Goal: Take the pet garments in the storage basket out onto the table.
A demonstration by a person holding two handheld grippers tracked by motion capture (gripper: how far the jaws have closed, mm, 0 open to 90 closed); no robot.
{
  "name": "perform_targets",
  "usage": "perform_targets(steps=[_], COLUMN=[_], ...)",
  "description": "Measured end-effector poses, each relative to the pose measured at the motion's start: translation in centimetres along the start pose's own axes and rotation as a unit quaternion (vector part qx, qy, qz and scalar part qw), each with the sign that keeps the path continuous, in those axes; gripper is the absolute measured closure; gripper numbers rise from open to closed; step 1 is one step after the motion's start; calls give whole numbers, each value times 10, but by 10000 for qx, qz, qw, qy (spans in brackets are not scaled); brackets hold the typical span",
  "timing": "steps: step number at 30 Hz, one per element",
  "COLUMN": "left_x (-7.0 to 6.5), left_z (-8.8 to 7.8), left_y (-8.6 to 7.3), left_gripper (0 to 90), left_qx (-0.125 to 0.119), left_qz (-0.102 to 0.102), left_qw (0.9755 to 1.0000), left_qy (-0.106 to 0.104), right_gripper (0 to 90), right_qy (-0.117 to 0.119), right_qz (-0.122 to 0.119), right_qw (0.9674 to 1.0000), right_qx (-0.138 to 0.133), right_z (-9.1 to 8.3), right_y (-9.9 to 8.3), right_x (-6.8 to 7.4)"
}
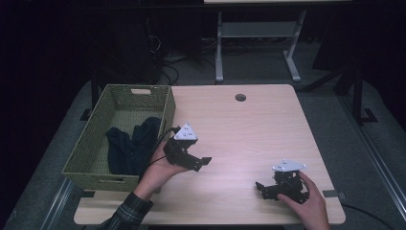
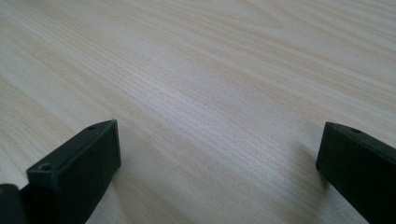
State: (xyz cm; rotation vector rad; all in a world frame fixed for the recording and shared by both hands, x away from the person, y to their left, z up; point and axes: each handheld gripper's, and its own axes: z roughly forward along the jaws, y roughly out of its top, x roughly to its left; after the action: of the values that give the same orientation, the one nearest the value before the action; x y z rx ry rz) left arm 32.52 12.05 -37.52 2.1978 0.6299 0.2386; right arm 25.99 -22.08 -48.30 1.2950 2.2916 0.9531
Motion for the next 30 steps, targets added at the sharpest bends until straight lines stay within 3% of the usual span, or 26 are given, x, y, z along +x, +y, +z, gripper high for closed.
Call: perform_targets(steps=[10, 30], left_x=[8, 31], left_z=[-11, -47], left_y=[9, 0], left_gripper=[140, 143], left_qx=[-91, -249], left_qz=[-17, -244], left_qw=[10000, 9991], left_qy=[7, 236], right_gripper=[0, 0], right_qy=[-3, 5], right_qz=[-4, -19], right_qw=[10000, 10000], right_qx=[-1, -5], right_z=[0, 0], right_y=[0, 0], right_x=[0, 0])
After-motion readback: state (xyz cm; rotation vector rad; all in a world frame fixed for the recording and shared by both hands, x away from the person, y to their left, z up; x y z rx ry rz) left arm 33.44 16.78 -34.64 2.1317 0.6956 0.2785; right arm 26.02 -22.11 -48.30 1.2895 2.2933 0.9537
